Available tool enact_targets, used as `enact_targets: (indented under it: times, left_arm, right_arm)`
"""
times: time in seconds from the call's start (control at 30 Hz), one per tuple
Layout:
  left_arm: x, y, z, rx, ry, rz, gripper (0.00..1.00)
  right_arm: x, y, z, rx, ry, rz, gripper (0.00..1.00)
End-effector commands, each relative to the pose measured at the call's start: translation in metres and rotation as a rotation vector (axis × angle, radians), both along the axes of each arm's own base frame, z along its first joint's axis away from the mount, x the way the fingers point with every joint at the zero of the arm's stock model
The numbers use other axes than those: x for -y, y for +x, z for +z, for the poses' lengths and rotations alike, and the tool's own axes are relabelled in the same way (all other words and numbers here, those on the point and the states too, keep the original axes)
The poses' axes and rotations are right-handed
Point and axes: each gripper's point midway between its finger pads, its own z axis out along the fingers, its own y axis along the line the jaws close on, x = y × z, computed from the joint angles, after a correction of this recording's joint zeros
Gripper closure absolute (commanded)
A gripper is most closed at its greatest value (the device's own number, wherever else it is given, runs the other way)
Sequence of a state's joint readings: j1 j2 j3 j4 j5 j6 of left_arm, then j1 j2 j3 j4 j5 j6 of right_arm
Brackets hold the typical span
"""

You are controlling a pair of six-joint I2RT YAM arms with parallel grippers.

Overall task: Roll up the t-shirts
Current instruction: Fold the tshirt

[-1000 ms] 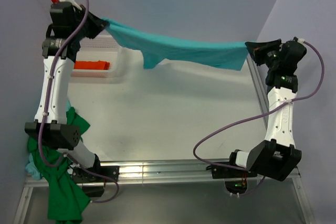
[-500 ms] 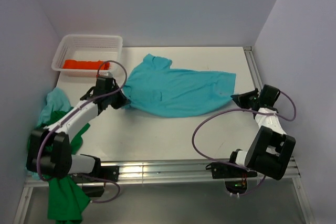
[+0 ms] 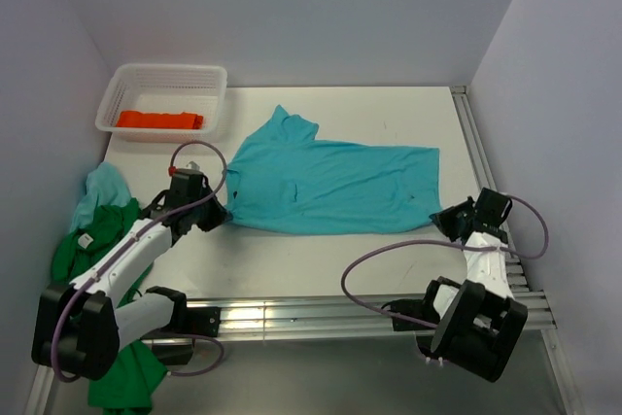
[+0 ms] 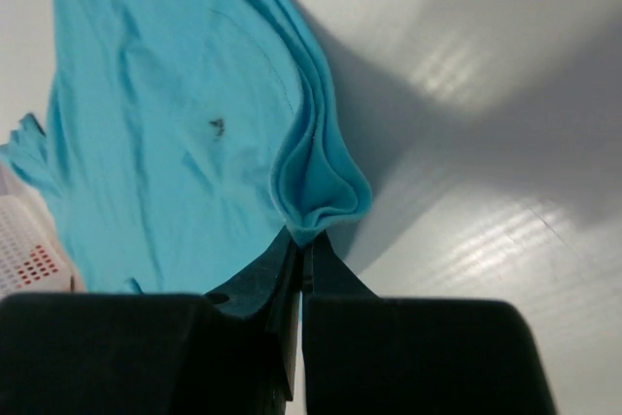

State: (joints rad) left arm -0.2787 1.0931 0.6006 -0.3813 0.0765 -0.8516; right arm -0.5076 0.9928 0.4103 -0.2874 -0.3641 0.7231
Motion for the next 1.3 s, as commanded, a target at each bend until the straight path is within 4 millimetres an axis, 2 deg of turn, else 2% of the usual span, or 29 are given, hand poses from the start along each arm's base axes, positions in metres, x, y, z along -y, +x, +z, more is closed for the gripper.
enact_targets:
  times: [0.0, 0.07, 0.1, 0.13, 0.17, 0.2, 0.23, 0.27, 0.3, 0.47, 0.57, 0.63, 0.67, 0.7, 0.73, 0.77, 0.8, 0.83, 0.93, 0.97, 1.03, 1.07, 1.1, 1.13, 1.17, 1.2, 1.23, 1.27]
  left_arm:
    - [-0.006, -0.009, 0.003, 0.015, -0.004, 0.044, 0.99]
    - [-0.007, -0.014, 0.005, 0.024, -0.010, 0.059, 0.94]
    - [-0.009, -0.016, 0.005, 0.027, -0.009, 0.066, 0.88]
    - [-0.010, -0.019, 0.004, 0.020, -0.011, 0.075, 0.83]
    - [-0.010, -0.020, 0.004, 0.016, -0.012, 0.083, 0.72]
    - [-0.005, -0.023, 0.007, 0.016, -0.023, 0.085, 0.49]
    - [-0.009, -0.024, 0.005, 0.013, 0.000, 0.110, 0.42]
    - [-0.009, -0.027, 0.003, 0.005, 0.005, 0.110, 0.40]
    - [-0.009, -0.028, 0.003, 0.005, 0.004, 0.115, 0.31]
    - [-0.008, -0.030, 0.011, 0.028, 0.013, 0.121, 0.29]
    - [-0.013, -0.022, 0.027, 0.076, 0.044, 0.123, 0.29]
    - [-0.018, -0.013, 0.046, 0.108, 0.092, 0.120, 0.28]
    - [-0.027, -0.007, 0.054, 0.126, 0.140, 0.150, 0.26]
    - [-0.030, 0.003, 0.075, 0.156, 0.166, 0.162, 0.22]
    - [-0.035, 0.005, 0.082, 0.161, 0.194, 0.172, 0.18]
    - [-0.040, 0.015, 0.104, 0.213, 0.211, 0.203, 0.14]
    - [-0.039, 0.020, 0.110, 0.229, 0.221, 0.191, 0.08]
    - [-0.033, 0.031, 0.125, 0.289, 0.198, 0.180, 0.06]
    - [-0.012, 0.055, 0.150, 0.378, 0.137, 0.100, 0.03]
    - [-0.005, 0.069, 0.170, 0.443, 0.105, 0.090, 0.03]
    - [0.009, 0.089, 0.169, 0.437, 0.074, 0.035, 0.03]
    - [0.015, 0.105, 0.189, 0.493, 0.042, 0.019, 0.03]
    - [0.017, 0.123, 0.175, 0.462, 0.046, -0.004, 0.03]
    - [0.027, 0.132, 0.175, 0.469, 0.008, -0.062, 0.04]
    - [0.033, 0.146, 0.190, 0.508, -0.016, -0.089, 0.04]
    - [0.030, 0.167, 0.167, 0.455, -0.010, -0.089, 0.07]
    - [0.034, 0.178, 0.167, 0.454, -0.024, -0.113, 0.09]
    - [0.036, 0.195, 0.182, 0.491, -0.023, -0.120, 0.07]
  right_arm:
    - [0.002, -0.021, -0.007, -0.047, -0.040, -0.029, 1.00]
    - [0.009, -0.028, -0.002, -0.056, -0.075, -0.076, 1.00]
    - [0.013, -0.030, -0.001, -0.062, -0.098, -0.094, 0.93]
    - [0.016, -0.035, 0.003, -0.069, -0.118, -0.111, 0.84]
    - [0.020, -0.039, 0.004, -0.090, -0.134, -0.139, 0.65]
    - [0.024, -0.051, 0.001, -0.140, -0.147, -0.183, 0.42]
    - [0.020, -0.051, 0.001, -0.137, -0.132, -0.181, 0.37]
    - [0.018, -0.051, 0.002, -0.130, -0.125, -0.171, 0.34]
    - [0.018, -0.056, 0.000, -0.148, -0.124, -0.185, 0.32]
    - [0.017, -0.060, 0.007, -0.133, -0.129, -0.208, 0.30]
    - [0.020, -0.051, 0.028, -0.051, -0.158, -0.208, 0.28]
    - [0.025, -0.043, 0.052, 0.007, -0.187, -0.210, 0.26]
    - [0.029, -0.041, 0.059, 0.018, -0.206, -0.213, 0.26]
    - [0.031, -0.039, 0.067, 0.026, -0.224, -0.212, 0.26]
    - [0.037, -0.034, 0.083, 0.047, -0.264, -0.199, 0.26]
    - [0.042, -0.033, 0.088, 0.043, -0.288, -0.204, 0.27]
    - [0.043, -0.031, 0.094, 0.045, -0.290, -0.197, 0.28]
    - [0.042, -0.024, 0.099, 0.055, -0.285, -0.175, 0.29]
    - [0.029, -0.005, 0.104, 0.131, -0.231, -0.080, 0.35]
    - [0.026, -0.001, 0.104, 0.146, -0.216, -0.063, 0.39]
    - [0.023, 0.012, 0.108, 0.214, -0.210, -0.042, 0.39]
    - [0.020, 0.017, 0.110, 0.238, -0.212, -0.028, 0.39]
    - [0.019, 0.027, 0.118, 0.298, -0.225, -0.004, 0.37]
    - [0.013, 0.032, 0.120, 0.313, -0.222, 0.018, 0.36]
    - [0.011, 0.037, 0.124, 0.324, -0.225, 0.033, 0.34]
    - [0.011, 0.048, 0.129, 0.337, -0.235, 0.051, 0.33]
    - [0.015, 0.052, 0.129, 0.314, -0.264, 0.037, 0.33]
    - [0.004, 0.059, 0.129, 0.300, -0.269, 0.079, 0.32]
